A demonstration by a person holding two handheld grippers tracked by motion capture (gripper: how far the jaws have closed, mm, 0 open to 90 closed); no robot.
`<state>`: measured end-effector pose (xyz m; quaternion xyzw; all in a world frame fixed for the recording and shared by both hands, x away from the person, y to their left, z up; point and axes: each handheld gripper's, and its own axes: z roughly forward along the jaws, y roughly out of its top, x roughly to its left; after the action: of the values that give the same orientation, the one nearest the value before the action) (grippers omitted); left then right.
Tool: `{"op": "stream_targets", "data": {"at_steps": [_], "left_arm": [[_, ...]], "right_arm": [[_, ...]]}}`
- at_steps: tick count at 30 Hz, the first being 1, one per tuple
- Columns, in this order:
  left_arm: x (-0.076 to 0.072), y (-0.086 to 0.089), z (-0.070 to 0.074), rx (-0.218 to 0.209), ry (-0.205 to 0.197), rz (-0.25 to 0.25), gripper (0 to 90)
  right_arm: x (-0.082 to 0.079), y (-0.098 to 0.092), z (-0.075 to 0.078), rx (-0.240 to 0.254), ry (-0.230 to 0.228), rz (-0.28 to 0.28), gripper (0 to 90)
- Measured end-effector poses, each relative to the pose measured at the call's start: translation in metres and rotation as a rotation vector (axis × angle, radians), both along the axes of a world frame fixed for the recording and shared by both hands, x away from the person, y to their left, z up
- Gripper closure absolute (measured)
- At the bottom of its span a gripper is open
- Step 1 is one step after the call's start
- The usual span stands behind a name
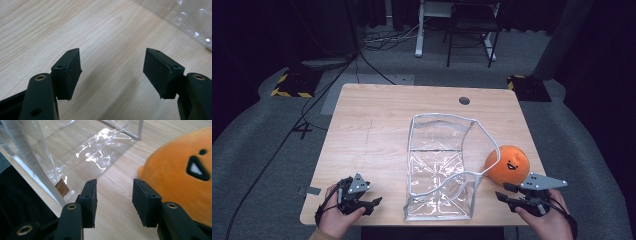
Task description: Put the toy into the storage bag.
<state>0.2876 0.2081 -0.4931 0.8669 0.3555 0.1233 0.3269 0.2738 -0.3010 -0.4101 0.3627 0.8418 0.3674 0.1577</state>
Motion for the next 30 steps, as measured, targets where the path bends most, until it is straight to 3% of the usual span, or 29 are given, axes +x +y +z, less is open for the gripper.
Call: {"op": "stream_targets", "data": {"at_steps": [11, 14, 20, 28, 30], "left_arm": [[0.013, 0.007, -0.01, 0.02, 0.022, 0.023, 28.3], [0.014, 0.008, -0.011, 0.007, 0.026, 0.027, 27.9], [0.017, 0.013, -0.016, -0.02, -0.021, 0.027, 26.4], [0.017, 0.013, -0.021, -0.058, -0.043, 0.029, 23.8], [0.017, 0.013, -0.021, -0.057, -0.045, 0.029, 23.8]], "right_arm": [[0.012, -0.014, 0.024, -0.027, -0.012, -0.034, 55.4], [0.015, -0.016, 0.029, -0.031, -0.016, -0.042, 55.5], [0.025, -0.025, 0.04, -0.035, -0.027, -0.075, 55.4], [0.039, -0.033, 0.047, -0.032, -0.009, -0.094, 54.7], [0.047, -0.036, 0.051, -0.06, -0.011, -0.112, 54.3]]}}
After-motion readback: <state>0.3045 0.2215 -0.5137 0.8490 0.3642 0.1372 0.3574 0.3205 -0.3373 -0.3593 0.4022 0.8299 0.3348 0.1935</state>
